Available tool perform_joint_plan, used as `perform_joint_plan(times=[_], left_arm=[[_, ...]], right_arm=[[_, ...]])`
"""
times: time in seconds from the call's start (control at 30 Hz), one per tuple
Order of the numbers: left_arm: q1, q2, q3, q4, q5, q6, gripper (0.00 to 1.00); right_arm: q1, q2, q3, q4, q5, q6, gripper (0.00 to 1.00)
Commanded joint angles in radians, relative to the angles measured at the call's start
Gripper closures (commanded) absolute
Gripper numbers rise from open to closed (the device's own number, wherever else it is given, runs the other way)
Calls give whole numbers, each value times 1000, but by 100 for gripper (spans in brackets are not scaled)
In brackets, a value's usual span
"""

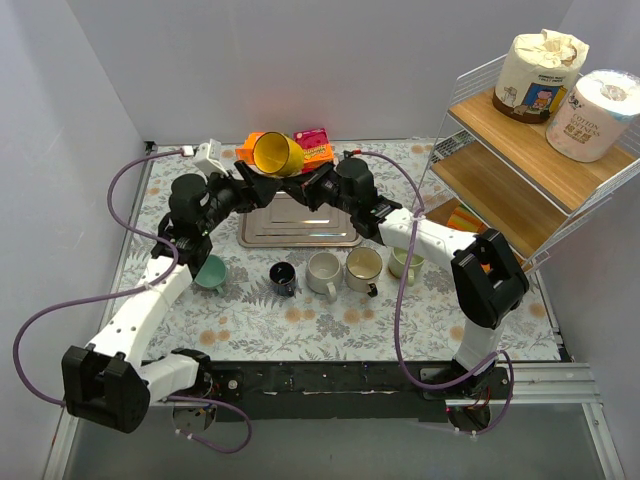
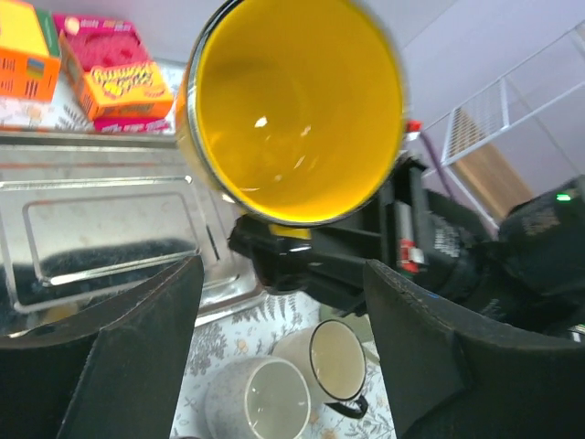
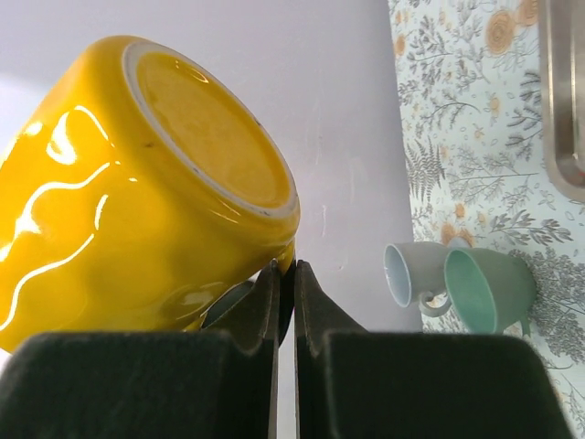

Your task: Turn the mug right side up

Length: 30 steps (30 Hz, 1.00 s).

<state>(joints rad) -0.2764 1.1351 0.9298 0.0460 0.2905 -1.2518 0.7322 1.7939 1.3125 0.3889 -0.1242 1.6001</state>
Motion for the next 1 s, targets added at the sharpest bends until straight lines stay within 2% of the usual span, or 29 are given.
perform_joint_plan(times=[0.0,0.3,0.4,0.5,0.6,0.97], left_arm=[[-7,-75,-14,95,-8,8,30],[-12,11,38,14,9,9,40],[-18,-1,37,-3,-13,9,39],[-23,-11,30,-18,-31,9,33],[-24,-3,23,-24,-22,9,33],[-40,69,60,-23,-34,18,45]], right_arm=[[3,-77,28,33,61,-25,99],[18,-96,97,-117,116,-92,99],[18,-97,100,-122,120,-95,99],[19,-96,103,-119,120,-98,99],[19,-91,105,-116,120,-101,99],[35,-96,99,-119,120,-108,99]])
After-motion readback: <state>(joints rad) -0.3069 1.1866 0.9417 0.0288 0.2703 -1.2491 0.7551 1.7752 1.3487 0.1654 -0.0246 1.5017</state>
